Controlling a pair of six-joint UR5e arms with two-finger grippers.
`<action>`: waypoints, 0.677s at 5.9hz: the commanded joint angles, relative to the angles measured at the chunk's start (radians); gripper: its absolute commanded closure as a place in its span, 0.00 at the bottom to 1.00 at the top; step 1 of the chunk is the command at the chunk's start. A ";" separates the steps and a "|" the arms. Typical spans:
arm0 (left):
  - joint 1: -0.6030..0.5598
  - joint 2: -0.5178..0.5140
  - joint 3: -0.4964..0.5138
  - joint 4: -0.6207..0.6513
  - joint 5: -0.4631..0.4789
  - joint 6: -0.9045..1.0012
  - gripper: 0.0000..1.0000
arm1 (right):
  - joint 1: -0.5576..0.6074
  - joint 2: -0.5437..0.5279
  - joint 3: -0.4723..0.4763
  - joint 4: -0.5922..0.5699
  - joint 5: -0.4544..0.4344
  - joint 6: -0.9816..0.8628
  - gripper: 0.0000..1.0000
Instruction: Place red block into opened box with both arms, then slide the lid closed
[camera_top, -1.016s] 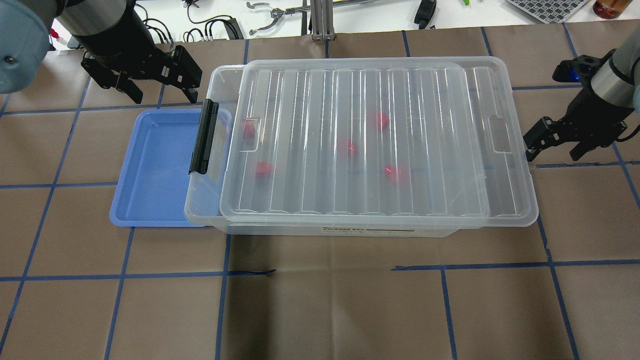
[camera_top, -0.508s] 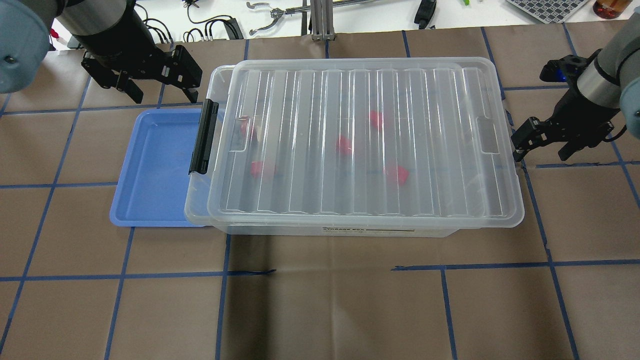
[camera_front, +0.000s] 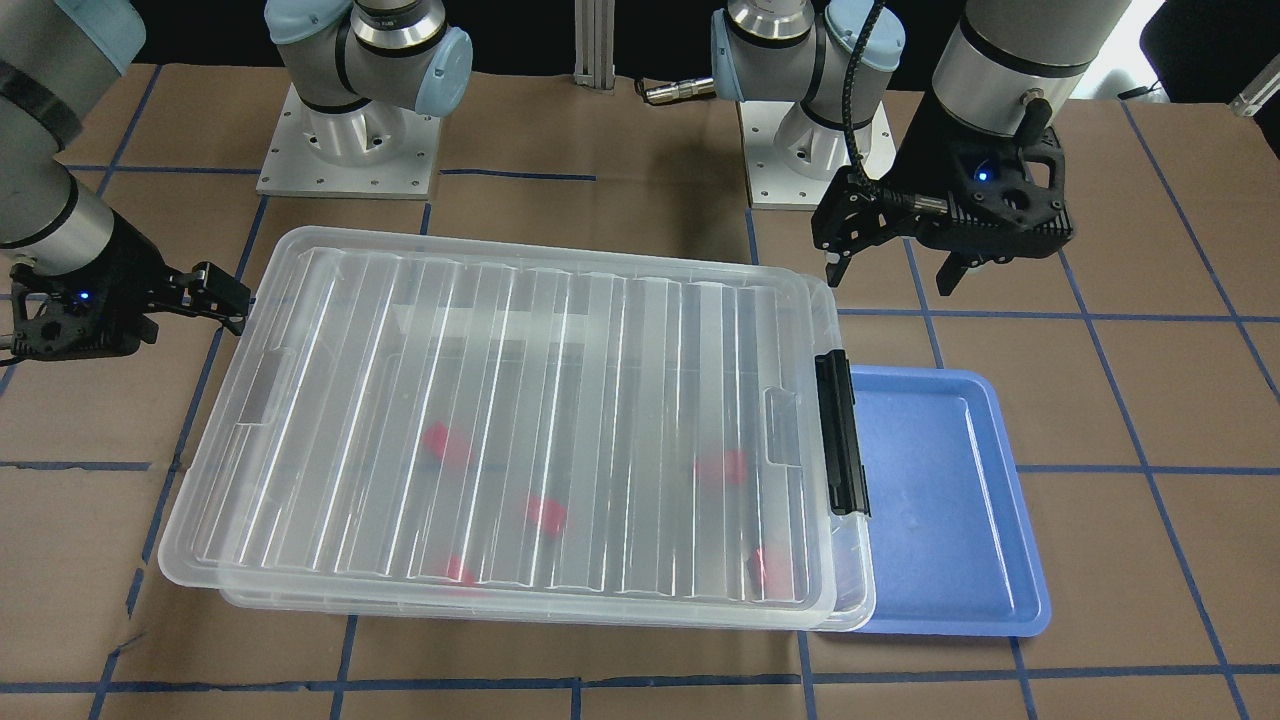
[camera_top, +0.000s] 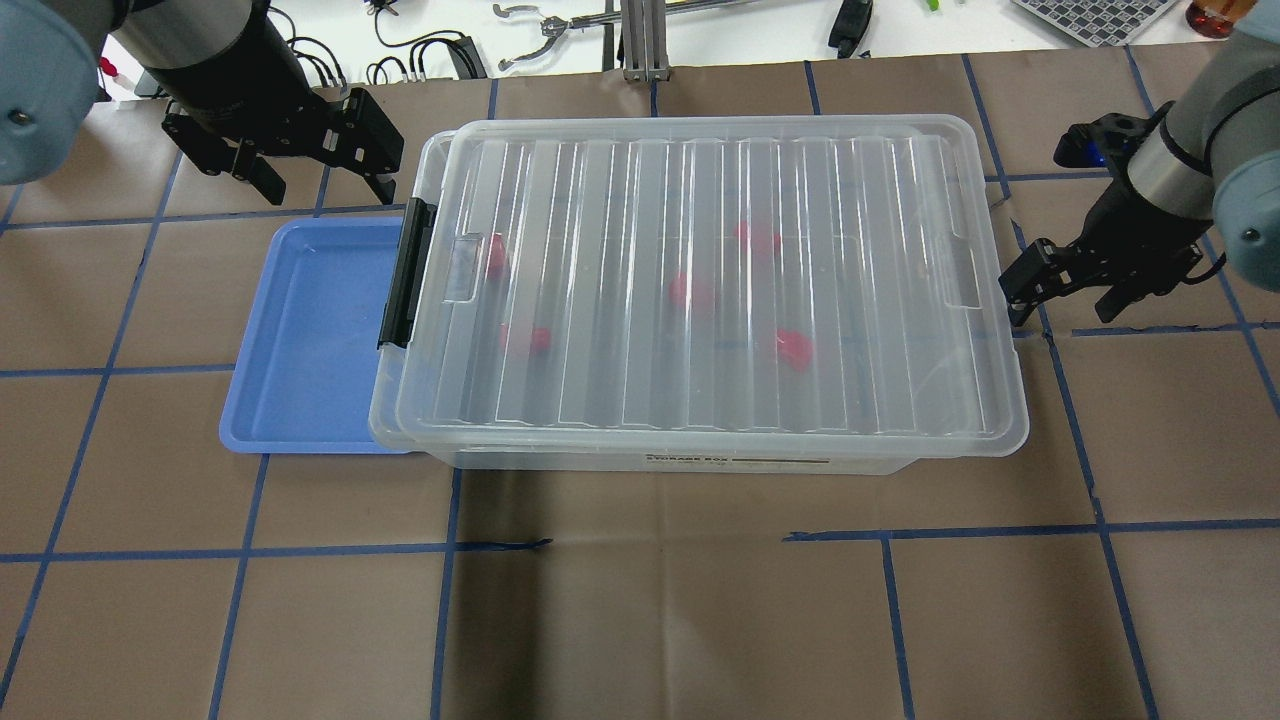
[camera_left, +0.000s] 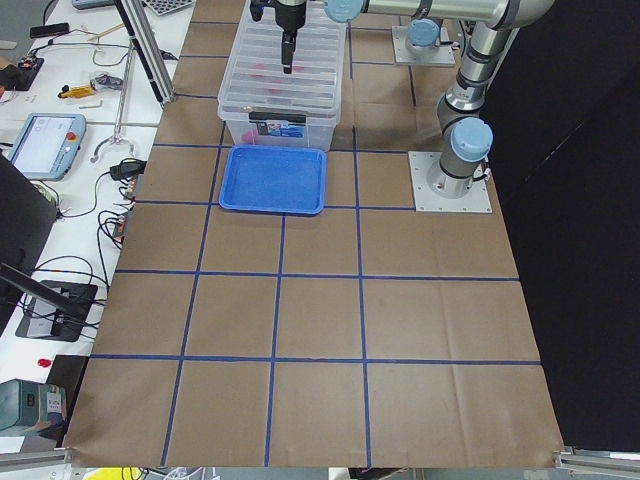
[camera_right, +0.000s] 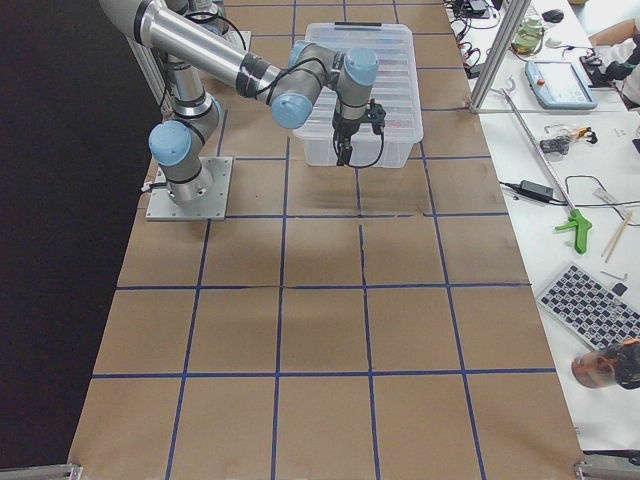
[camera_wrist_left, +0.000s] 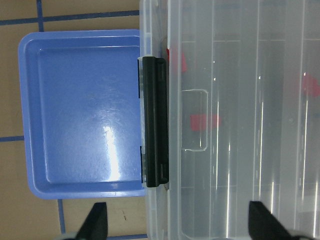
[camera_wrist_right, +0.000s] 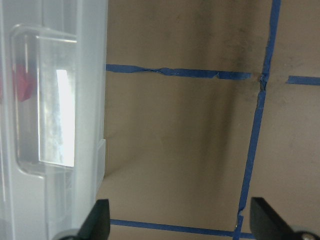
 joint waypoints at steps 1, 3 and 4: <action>0.001 0.000 0.001 0.000 0.000 0.000 0.02 | 0.009 0.000 0.000 0.001 0.032 0.002 0.00; 0.001 0.000 -0.001 0.000 0.000 0.000 0.02 | 0.009 0.000 -0.009 0.000 0.029 0.002 0.00; 0.001 0.000 -0.001 0.000 0.000 0.000 0.02 | 0.009 -0.021 -0.038 0.001 0.022 0.000 0.00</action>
